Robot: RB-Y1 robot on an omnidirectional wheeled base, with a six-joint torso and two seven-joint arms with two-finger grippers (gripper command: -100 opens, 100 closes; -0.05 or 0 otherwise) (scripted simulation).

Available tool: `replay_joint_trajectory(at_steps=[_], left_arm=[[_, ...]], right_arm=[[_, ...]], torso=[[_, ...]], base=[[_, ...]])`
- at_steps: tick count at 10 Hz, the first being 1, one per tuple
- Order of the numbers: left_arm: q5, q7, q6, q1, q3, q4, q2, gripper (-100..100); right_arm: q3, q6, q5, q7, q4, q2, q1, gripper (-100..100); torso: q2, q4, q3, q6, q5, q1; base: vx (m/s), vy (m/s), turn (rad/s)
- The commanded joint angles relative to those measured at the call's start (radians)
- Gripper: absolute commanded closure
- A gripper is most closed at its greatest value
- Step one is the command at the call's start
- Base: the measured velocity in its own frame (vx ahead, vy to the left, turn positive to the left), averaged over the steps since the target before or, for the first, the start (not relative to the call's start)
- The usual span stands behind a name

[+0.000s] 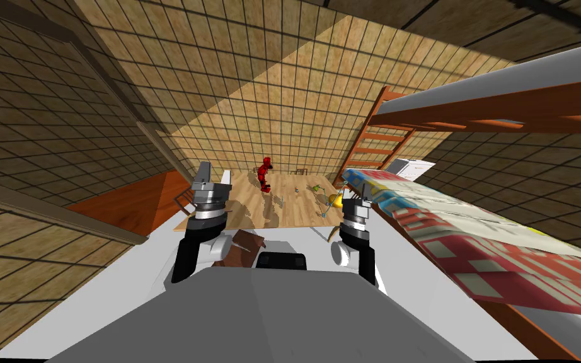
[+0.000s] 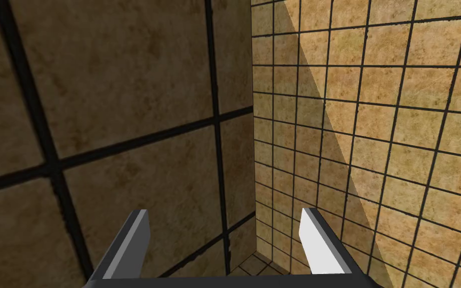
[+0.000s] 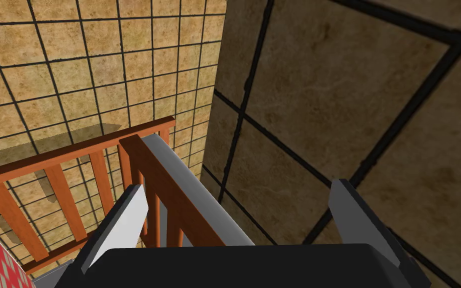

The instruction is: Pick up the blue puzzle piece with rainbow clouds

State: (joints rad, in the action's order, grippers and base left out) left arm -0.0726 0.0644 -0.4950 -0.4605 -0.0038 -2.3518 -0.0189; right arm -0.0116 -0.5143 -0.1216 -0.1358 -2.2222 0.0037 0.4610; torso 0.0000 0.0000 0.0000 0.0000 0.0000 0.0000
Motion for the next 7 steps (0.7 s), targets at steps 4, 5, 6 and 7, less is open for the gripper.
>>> replay_joint_trajectory(at_steps=[4,5,6,7], left_arm=[[0.018,-0.019,0.071,0.028,-0.031,0.057,-0.095,-100],[0.023,-0.025,0.092,0.036,-0.040,0.073,-0.114,-100],[0.029,-0.031,0.116,0.046,-0.050,0.091,-0.134,-100],[0.036,-0.038,0.141,0.056,-0.062,0.111,-0.155,-100]], right_arm=[[0.000,0.000,0.000,0.000,0.000,0.000,0.000,0],[0.000,0.000,0.000,0.000,0.000,0.000,0.000,0],[0.000,0.000,0.000,0.000,0.000,0.000,0.000,0],[0.000,0.000,0.000,0.000,0.000,0.000,0.000,0]], torso=[[0.000,0.000,0.000,0.000,0.000,-0.001],[0.000,0.000,0.000,0.000,0.000,-0.002],[0.000,0.000,0.000,0.000,0.000,-0.002],[0.000,0.000,0.000,0.000,0.000,-0.002]], base=[[-0.001,-0.021,-0.084],[-0.004,-0.027,-0.134],[-0.004,-0.035,-0.131],[-0.006,-0.038,-0.138]])
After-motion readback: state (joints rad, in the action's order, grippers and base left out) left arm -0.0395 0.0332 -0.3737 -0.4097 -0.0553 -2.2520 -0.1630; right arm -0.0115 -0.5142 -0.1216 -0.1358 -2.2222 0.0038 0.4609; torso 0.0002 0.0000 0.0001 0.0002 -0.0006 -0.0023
